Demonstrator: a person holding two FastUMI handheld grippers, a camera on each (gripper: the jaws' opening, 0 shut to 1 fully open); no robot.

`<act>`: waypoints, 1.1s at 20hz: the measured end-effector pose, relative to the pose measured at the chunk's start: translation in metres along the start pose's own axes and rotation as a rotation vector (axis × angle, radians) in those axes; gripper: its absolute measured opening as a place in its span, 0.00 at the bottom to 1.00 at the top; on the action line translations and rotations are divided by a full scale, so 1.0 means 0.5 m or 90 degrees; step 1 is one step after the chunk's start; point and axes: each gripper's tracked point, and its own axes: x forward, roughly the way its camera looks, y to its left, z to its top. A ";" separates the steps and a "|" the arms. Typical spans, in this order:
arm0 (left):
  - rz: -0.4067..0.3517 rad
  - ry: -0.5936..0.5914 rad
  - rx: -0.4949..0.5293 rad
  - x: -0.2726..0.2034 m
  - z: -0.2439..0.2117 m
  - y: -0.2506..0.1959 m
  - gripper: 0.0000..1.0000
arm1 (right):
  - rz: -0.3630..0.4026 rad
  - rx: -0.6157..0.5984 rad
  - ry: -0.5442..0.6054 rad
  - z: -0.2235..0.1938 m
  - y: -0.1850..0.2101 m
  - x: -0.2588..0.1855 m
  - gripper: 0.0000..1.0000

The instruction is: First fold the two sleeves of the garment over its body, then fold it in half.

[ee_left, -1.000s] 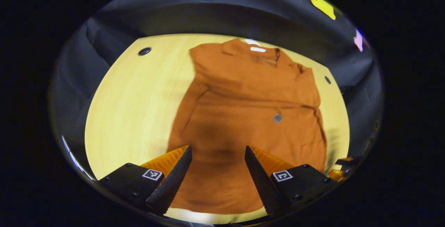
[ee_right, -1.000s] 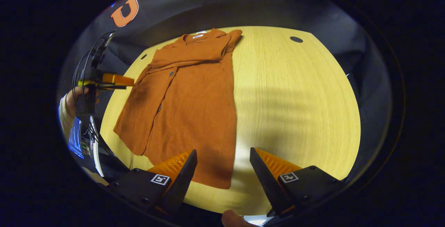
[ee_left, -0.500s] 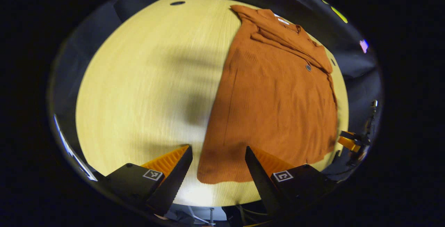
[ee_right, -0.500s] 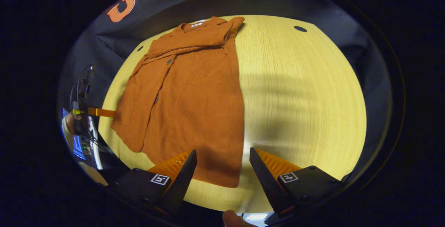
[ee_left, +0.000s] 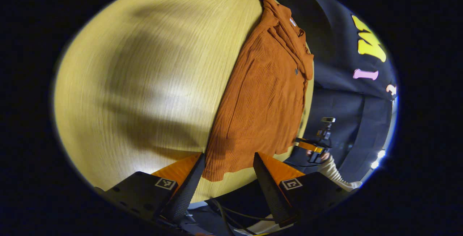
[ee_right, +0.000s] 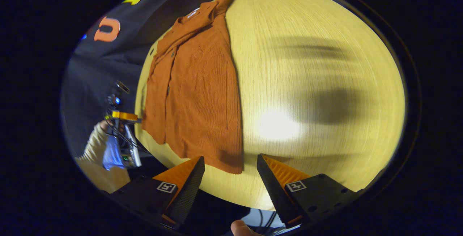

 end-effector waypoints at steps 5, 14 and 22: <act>-0.136 0.037 -0.005 -0.010 -0.051 0.018 0.80 | 0.056 0.061 0.041 0.011 0.027 0.020 0.94; -0.165 0.062 0.020 0.042 -0.072 0.012 0.54 | 0.058 0.008 0.086 0.004 0.076 0.059 0.88; -0.132 0.073 -0.035 0.049 -0.098 0.048 0.08 | 0.001 0.009 0.089 0.016 0.051 0.094 0.16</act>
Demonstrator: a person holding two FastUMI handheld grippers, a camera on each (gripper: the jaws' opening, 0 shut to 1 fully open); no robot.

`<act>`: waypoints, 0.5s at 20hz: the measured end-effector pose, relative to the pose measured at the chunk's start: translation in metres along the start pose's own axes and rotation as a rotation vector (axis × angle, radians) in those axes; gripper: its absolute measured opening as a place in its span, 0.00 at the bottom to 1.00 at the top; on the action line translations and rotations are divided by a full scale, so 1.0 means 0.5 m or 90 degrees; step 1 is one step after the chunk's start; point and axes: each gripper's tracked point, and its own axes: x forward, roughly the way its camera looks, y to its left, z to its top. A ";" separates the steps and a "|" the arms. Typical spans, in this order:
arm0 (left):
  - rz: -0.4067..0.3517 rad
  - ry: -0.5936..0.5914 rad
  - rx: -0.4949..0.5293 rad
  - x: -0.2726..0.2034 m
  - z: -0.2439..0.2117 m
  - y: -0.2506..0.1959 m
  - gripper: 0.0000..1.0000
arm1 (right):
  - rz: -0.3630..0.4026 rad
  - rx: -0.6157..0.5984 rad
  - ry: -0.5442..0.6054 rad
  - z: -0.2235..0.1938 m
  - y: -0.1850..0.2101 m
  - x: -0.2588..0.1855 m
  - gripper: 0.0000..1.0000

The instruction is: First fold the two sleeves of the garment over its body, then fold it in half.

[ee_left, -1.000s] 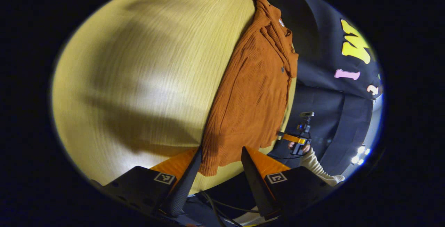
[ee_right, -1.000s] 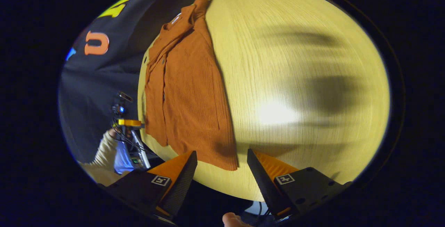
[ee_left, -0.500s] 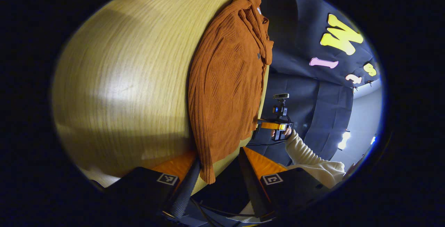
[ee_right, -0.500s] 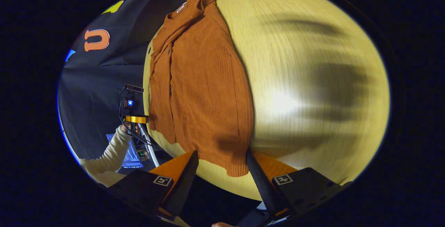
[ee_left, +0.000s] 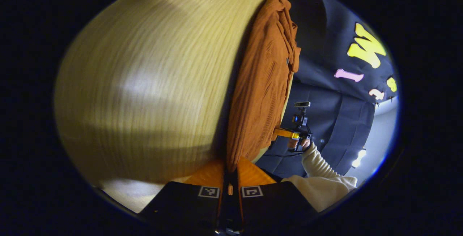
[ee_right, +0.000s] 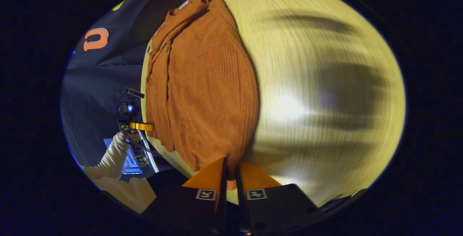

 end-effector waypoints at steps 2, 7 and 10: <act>-0.005 0.011 0.005 0.020 -0.025 -0.009 0.06 | 0.000 -0.006 -0.008 0.006 0.005 -0.005 0.08; 0.044 -0.014 0.022 0.028 -0.007 -0.025 0.03 | -0.036 -0.073 -0.034 0.007 0.005 -0.001 0.03; 0.072 -0.052 0.116 0.012 0.003 -0.048 0.03 | -0.025 -0.095 -0.054 -0.002 0.019 -0.020 0.00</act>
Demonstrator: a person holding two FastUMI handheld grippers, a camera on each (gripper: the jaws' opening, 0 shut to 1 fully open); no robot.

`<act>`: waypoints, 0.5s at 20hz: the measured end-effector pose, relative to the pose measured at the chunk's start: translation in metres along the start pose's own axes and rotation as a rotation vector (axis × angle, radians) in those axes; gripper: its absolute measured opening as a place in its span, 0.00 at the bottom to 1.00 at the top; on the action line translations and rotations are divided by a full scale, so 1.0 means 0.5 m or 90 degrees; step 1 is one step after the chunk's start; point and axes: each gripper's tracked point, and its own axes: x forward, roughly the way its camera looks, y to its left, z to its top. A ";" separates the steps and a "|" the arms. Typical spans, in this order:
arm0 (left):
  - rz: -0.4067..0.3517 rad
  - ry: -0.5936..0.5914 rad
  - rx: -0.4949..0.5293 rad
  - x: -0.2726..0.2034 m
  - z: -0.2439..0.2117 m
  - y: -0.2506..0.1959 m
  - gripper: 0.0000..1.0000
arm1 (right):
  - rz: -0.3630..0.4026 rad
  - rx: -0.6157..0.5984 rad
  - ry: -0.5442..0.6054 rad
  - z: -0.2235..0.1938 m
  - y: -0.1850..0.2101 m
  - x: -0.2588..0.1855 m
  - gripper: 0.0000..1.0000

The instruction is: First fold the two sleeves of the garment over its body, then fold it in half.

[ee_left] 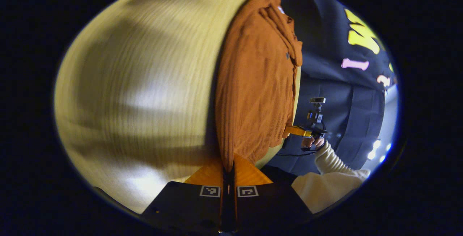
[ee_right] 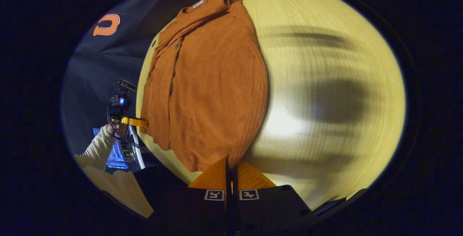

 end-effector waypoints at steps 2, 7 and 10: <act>0.011 -0.026 0.029 -0.015 0.019 -0.040 0.03 | 0.015 -0.002 -0.027 0.012 0.015 -0.022 0.00; 0.023 -0.078 0.098 -0.014 0.058 -0.123 0.03 | 0.065 -0.035 -0.113 0.079 0.097 -0.116 0.00; 0.038 -0.096 0.134 -0.043 0.084 -0.171 0.03 | 0.092 -0.075 -0.164 0.149 0.163 -0.176 0.00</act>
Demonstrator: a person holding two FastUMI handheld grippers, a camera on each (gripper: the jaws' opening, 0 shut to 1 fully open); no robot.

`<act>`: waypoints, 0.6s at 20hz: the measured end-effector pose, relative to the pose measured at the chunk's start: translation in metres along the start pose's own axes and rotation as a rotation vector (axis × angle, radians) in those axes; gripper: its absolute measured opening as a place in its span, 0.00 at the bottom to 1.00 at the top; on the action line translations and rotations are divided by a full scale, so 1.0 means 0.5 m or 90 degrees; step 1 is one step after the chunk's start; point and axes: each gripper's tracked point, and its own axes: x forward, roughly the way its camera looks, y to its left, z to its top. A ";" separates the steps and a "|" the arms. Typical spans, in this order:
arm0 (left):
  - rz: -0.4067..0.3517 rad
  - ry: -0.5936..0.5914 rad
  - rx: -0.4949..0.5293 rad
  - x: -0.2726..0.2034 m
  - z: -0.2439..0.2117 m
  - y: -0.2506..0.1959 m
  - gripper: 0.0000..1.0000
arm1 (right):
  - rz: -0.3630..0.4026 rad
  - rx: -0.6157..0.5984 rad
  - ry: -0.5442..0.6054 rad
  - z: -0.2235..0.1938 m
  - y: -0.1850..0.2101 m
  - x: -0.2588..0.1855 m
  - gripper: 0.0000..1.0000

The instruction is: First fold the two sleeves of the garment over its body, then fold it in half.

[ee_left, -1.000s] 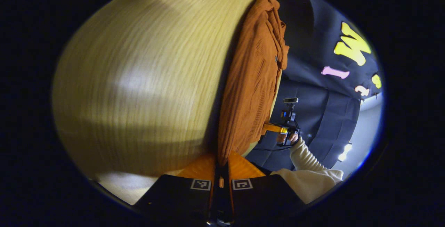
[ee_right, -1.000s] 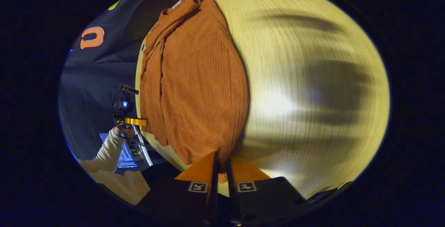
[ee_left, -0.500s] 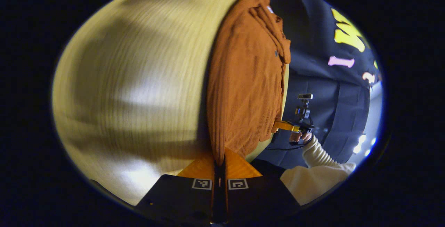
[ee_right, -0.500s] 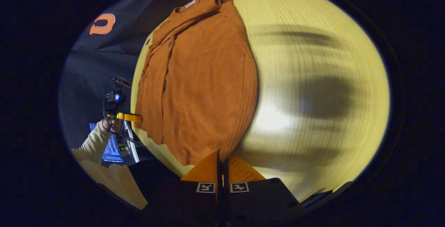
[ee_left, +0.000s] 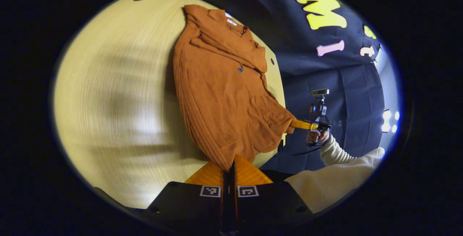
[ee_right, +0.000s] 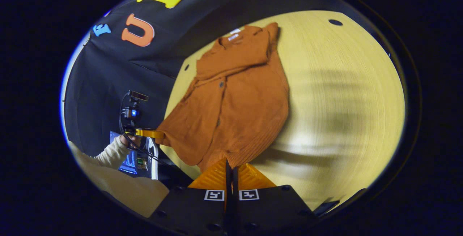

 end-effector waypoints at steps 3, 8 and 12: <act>0.016 -0.045 0.041 -0.028 0.072 -0.025 0.03 | 0.022 -0.042 -0.059 0.111 0.057 -0.039 0.00; 0.025 -0.118 0.103 -0.065 0.236 -0.052 0.03 | 0.021 -0.073 -0.153 0.330 0.129 -0.066 0.00; 0.045 -0.199 0.124 -0.040 0.432 -0.066 0.03 | -0.027 -0.069 -0.185 0.494 0.101 -0.022 0.00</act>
